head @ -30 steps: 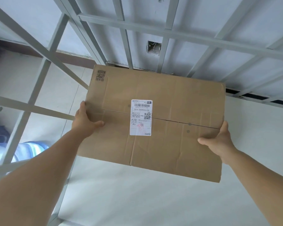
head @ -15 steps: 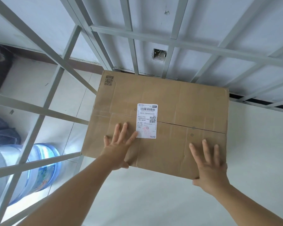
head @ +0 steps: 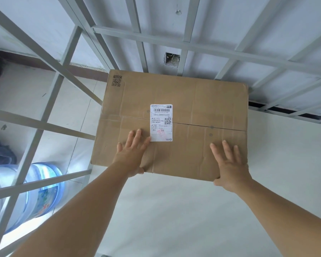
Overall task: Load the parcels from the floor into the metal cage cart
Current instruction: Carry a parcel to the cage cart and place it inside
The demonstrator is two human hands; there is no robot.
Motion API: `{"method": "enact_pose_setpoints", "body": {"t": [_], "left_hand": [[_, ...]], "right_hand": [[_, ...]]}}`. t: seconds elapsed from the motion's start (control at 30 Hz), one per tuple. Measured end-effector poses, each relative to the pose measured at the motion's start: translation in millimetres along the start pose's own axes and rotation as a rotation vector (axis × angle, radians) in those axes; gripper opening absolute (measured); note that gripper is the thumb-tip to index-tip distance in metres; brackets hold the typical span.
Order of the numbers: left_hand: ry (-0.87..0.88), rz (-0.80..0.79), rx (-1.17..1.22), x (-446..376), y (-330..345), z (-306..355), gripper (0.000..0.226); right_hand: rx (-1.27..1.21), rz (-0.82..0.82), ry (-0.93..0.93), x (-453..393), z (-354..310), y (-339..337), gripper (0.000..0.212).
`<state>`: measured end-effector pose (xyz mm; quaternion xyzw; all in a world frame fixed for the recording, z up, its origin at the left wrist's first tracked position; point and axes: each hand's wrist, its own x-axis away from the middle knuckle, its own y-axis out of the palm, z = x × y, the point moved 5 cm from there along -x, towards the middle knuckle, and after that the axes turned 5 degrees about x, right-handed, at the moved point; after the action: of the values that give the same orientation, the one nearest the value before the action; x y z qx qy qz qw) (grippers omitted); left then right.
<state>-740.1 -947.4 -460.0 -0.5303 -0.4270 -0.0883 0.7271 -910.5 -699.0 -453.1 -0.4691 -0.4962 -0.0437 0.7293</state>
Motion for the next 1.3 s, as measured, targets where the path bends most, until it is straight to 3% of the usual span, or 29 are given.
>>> {"method": "enact_pose_setpoints", "body": {"t": [0.17,0.23,0.33,0.53,0.8,1.03,1.3], "left_hand": [[-0.015,0.011,0.044,30.4,-28.0,16.4,0.101],[-0.001,0.167,0.059,88.4,-86.8,30.9,0.096],[0.039,0.274,0.120,147.1,-116.5,48.0,0.090],[-0.014,0.322,0.147,176.3,-129.5,43.3,0.084],[-0.041,0.521,0.201,336.7,-188.1,52.0,0.089],[-0.197,0.711,0.225,469.2,-195.0,50.1,0.091],[-0.478,0.842,0.312,619.3,-148.6,81.4,0.083]], "right_hand": [[-0.007,0.118,-0.067,27.9,-8.0,-36.1,0.108],[-0.017,0.248,-0.078,89.5,-5.9,-90.9,0.105],[-0.064,0.303,-0.117,145.6,-13.2,-122.6,0.104],[-0.104,0.306,-0.162,161.0,-42.9,-139.1,0.101],[-0.046,0.461,-0.257,318.6,-68.1,-193.4,0.100],[0.017,0.568,-0.375,418.0,-90.5,-205.2,0.099],[0.099,0.665,-0.654,519.6,-117.8,-193.0,0.094]]}}
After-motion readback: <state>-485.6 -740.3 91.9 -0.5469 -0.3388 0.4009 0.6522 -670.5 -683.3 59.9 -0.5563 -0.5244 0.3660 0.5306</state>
